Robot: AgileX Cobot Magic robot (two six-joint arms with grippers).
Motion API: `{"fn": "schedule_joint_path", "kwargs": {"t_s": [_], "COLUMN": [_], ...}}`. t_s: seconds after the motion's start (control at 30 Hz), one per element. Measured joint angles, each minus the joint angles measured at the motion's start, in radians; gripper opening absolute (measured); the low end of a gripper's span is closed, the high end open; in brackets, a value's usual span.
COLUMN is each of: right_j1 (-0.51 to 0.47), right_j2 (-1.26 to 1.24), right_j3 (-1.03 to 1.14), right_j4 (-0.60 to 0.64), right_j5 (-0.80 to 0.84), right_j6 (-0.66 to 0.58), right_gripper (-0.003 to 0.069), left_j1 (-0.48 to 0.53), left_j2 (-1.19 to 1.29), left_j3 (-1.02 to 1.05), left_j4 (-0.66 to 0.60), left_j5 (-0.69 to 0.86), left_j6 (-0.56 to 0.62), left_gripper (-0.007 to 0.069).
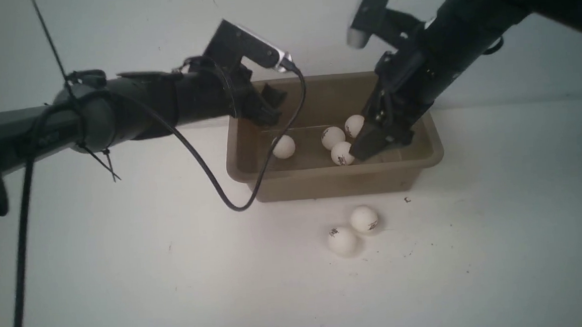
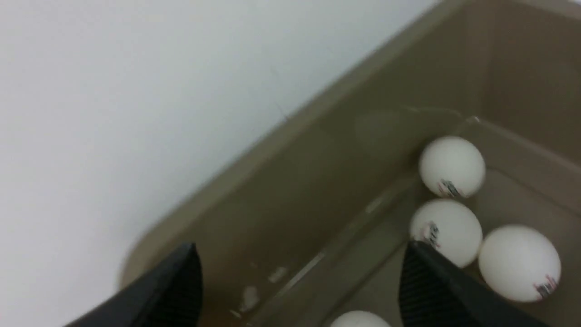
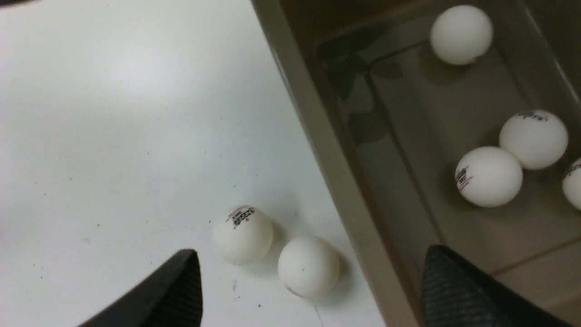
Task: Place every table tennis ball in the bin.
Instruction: Use the left arm to put the table tennis ball into the box, then use the right arm to clamp the table tennis ball closest to it
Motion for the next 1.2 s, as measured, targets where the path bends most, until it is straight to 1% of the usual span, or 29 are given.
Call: {"fn": "schedule_joint_path", "kwargs": {"t_s": [0.07, 0.17, 0.33, 0.43, 0.53, 0.57, 0.6, 0.67, 0.73, 0.83, 1.0, 1.07, 1.2], "right_j1": [0.014, 0.017, 0.043, 0.097, 0.172, 0.172, 0.202, 0.226, 0.229, 0.228, 0.228, 0.229, 0.229], "right_j2": [-0.002, -0.003, -0.003, -0.003, -0.003, -0.003, -0.003, -0.002, 0.001, 0.037, 0.094, 0.115, 0.126], "right_j3": [0.000, 0.011, 0.070, 0.101, 0.110, 0.110, 0.110, 0.110, 0.110, 0.110, 0.110, 0.110, 0.110], "right_j4": [-0.036, -0.036, -0.031, -0.040, -0.083, -0.087, -0.114, -0.157, -0.168, -0.211, -0.244, -0.279, -0.310], "right_j5": [0.001, -0.001, -0.002, -0.003, -0.003, -0.003, -0.003, -0.003, -0.003, -0.004, -0.005, -0.008, -0.011], "right_j6": [0.037, 0.045, 0.053, 0.059, 0.080, 0.083, 0.093, 0.102, 0.102, 0.073, -0.017, -0.088, -0.176], "right_gripper": [0.0589, 0.0589, 0.0589, 0.0589, 0.0589, 0.0589, 0.0589, 0.0589, 0.0589, 0.0587, 0.0588, 0.0588, 0.0588], "left_j1": [0.000, 0.000, 0.000, 0.000, 0.000, 0.000, 0.000, 0.000, 0.000, 0.000, 0.000, 0.000, 0.000], "left_j2": [-0.080, -0.156, -0.233, -0.236, -0.236, -0.236, -0.236, -0.236, -0.236, -0.236, -0.236, -0.236, -0.236], "left_j3": [0.034, 0.066, 0.111, 0.122, 0.127, 0.127, 0.127, 0.127, 0.127, 0.128, 0.129, 0.129, 0.129], "left_j4": [0.000, 0.000, -0.008, -0.012, -0.015, -0.016, -0.016, -0.019, -0.019, -0.021, -0.026, -0.026, -0.026], "left_j5": [-0.003, -0.027, -0.187, -0.260, -0.283, -0.283, -0.284, -0.286, -0.292, -0.328, -0.356, -0.362, -0.362], "left_j6": [-0.003, 0.004, 0.083, 0.124, 0.140, 0.141, 0.145, 0.156, 0.165, 0.189, 0.210, 0.224, 0.228], "left_gripper": [0.0525, 0.0525, 0.0526, 0.0531, 0.0531, 0.0531, 0.0531, 0.0531, 0.0531, 0.0531, 0.0531, 0.0531, 0.0531]}}
